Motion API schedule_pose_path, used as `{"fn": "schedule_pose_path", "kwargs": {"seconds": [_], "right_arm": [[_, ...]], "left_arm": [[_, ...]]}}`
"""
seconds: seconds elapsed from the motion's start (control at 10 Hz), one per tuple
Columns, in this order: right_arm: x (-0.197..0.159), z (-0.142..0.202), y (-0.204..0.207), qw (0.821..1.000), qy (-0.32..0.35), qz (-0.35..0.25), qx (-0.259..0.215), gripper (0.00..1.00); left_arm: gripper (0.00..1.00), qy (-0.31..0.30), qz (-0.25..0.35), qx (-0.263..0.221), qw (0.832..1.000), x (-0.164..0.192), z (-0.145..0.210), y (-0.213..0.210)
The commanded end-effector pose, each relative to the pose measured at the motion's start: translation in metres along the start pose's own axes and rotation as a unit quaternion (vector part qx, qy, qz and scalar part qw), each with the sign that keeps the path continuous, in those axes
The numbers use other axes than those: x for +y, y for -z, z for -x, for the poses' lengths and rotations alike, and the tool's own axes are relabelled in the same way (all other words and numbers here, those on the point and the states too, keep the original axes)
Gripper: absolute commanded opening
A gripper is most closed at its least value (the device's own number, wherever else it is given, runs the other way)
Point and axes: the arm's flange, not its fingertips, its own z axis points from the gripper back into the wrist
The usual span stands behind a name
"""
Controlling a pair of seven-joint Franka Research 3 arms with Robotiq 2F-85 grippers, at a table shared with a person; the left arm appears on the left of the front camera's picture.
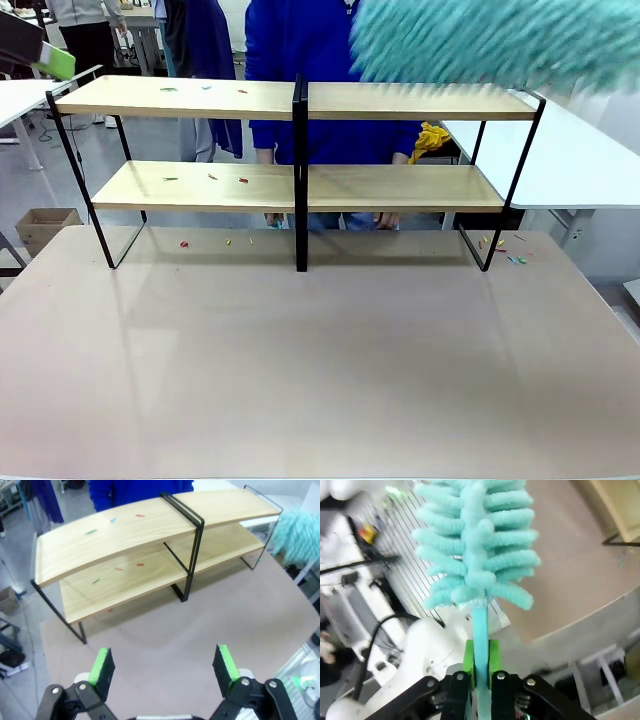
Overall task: Clean the shelves.
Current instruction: Clean another randomly selected level of the Shelf with the Duster.
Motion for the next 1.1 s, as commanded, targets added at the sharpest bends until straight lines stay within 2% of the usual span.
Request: {"fn": "schedule_pose_path", "kwargs": {"seconds": [0.0, 0.1, 0.2, 0.3, 0.4, 0.5, 0.6, 0.7, 0.8, 0.9, 1.0], "right_arm": [[0.007, -0.045, 0.079, 0.992, -0.011, 0.036, 0.120, 0.13], [0.023, -0.027, 0.079, 0.984, -0.124, 0.033, 0.124, 0.13], [0.025, 0.041, 0.024, 0.985, -0.157, 0.049, 0.047, 0.13], [0.035, -0.069, 0.088, 0.991, -0.052, 0.029, 0.122, 0.13], [0.036, -0.052, 0.083, 0.987, -0.098, 0.036, 0.122, 0.13], [0.044, -0.069, 0.089, 0.979, -0.102, 0.055, 0.166, 0.13], [0.056, -0.125, 0.104, 0.980, -0.071, 0.104, 0.154, 0.13], [0.062, -0.167, 0.112, 0.990, -0.043, 0.090, 0.102, 0.13], [0.066, -0.201, 0.120, 0.994, 0.024, 0.077, 0.076, 0.13], [0.074, -0.228, 0.129, 0.989, 0.096, 0.101, 0.057, 0.13], [0.093, -0.255, 0.137, 0.982, 0.133, 0.129, 0.043, 0.13]], "left_arm": [[1.00, 0.002, 0.000, 0.000, 1.000, 0.000, 0.000, 0.000], [1.00, 0.002, 0.000, 0.000, 1.000, 0.000, 0.000, 0.000], [1.00, 0.002, 0.000, 0.000, 1.000, 0.000, 0.000, 0.000], [1.00, 0.002, 0.000, 0.000, 1.000, 0.000, 0.000, 0.000], [1.00, 0.002, 0.000, 0.000, 1.000, 0.000, 0.000, 0.000], [1.00, 0.002, 0.000, 0.000, 1.000, 0.000, 0.000, 0.000], [1.00, 0.002, 0.000, 0.000, 1.000, 0.000, 0.000, 0.000], [1.00, 0.002, 0.000, 0.000, 1.000, 0.000, 0.000, 0.000], [1.00, 0.002, 0.000, 0.000, 1.000, 0.000, 0.000, 0.000], [1.00, 0.002, 0.000, 0.000, 1.000, 0.000, 0.000, 0.000], [1.00, 0.002, 0.000, 0.000, 1.000, 0.000, 0.000, 0.000]]}}
